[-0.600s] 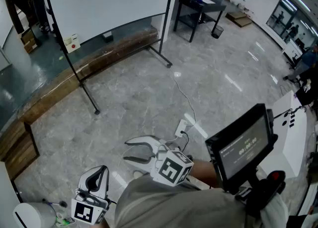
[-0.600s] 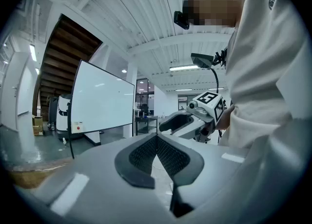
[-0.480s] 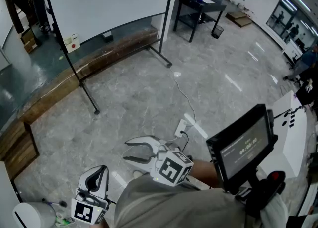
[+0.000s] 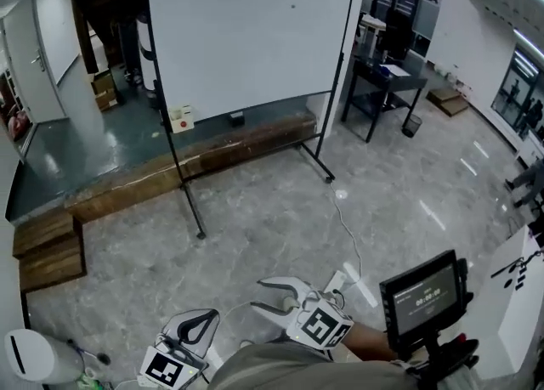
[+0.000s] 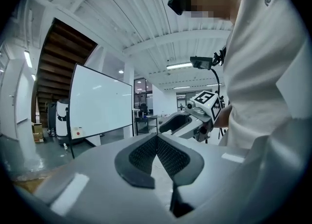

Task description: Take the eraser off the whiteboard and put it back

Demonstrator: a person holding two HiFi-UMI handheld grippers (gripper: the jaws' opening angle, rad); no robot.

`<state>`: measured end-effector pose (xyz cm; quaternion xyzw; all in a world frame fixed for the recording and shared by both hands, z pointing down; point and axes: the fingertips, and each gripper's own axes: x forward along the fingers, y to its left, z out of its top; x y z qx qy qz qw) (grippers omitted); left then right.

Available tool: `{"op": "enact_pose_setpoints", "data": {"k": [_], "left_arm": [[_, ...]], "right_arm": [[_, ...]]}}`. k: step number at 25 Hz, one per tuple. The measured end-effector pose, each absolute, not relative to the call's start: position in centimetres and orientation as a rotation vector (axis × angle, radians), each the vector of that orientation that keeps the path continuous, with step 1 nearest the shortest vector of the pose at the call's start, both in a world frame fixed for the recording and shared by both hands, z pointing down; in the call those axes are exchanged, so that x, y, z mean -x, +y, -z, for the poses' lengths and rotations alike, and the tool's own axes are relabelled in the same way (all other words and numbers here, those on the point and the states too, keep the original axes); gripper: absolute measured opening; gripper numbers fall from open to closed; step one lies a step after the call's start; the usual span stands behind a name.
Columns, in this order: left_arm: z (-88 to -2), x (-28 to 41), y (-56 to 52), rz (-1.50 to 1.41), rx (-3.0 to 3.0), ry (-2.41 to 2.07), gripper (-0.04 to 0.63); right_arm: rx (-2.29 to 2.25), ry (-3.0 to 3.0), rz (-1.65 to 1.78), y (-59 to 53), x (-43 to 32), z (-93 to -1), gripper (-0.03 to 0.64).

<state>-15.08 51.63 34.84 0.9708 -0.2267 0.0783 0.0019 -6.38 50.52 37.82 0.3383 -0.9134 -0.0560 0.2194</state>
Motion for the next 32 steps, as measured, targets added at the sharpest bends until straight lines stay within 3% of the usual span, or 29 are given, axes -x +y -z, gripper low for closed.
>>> {"op": "enact_pose_setpoints", "data": {"k": [13, 21, 32], "left_arm": [[-33.7, 14.2, 50.4, -0.138, -3.042, -0.771, 0.006], [-35.8, 19.2, 49.2, -0.167, -2.93, -0.884, 0.006], [-38.5, 19.5, 42.7, -0.204, -2.878, -0.91, 0.006]], "right_arm": [[-0.957, -2.596, 0.149, 49.0, 6.5, -36.5, 0.189], [-1.017, -2.535, 0.092, 47.4, 7.5, -37.4, 0.003], [-0.972, -2.491, 0.033, 42.3, 6.1, -39.9, 0.002]]}}
